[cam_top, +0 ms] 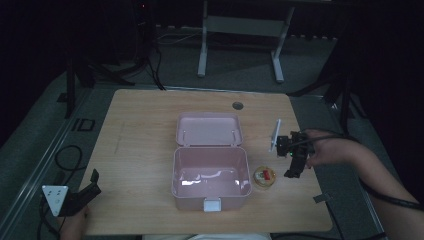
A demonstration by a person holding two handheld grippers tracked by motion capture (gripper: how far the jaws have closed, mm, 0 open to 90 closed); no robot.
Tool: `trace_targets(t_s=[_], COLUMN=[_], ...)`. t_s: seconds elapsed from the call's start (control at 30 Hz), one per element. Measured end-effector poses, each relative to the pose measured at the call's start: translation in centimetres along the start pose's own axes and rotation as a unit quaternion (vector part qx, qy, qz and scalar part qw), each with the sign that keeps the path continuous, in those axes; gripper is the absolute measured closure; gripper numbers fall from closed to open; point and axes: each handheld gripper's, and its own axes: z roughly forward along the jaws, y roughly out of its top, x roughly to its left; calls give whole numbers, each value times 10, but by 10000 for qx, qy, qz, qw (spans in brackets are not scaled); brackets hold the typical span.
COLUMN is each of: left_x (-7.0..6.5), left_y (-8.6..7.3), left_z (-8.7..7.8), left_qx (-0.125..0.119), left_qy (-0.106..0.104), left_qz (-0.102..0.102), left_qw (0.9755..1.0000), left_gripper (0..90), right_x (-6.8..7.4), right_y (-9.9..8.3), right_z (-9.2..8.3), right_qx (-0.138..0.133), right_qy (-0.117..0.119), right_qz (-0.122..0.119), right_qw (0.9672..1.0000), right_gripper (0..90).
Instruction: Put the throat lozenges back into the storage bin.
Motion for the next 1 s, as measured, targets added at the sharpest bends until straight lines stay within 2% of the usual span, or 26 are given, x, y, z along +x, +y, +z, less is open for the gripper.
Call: trace_targets(t_s=[0.07,0.17,0.37,0.47,0.6,0.77,1.0], left_x=[0,0,0,0,0,-1,0], left_y=[0,0,0,0,0,0,0], left_z=[0,0,0,0,0,0,0], left_qx=[-10,-5,-1,-2,0,4,12], left_qy=[-35,-47,-50,-58,-64,-57,-67], left_qz=[-17,-4,3,-2,3,48,42], left_qw=[10000,10000,10000,10000,10000,10000,10000], left_gripper=[10,10,10,10,11,10,10], right_x=[-6,-17,-25,-26,-26,-27,-28], right_y=[5,15,28,31,36,37,36], right_z=[-13,-34,-47,-46,-41,-13,63], right_qx=[-47,-18,-13,34,-20,-109,-77], right_qy=[-36,-236,-247,-287,-197,-27,279], right_qz=[-2,57,29,1,-50,-78,28], right_qw=[10000,9997,9997,9996,9998,9999,9996], right_gripper=[134,140,147,147,147,149,156])
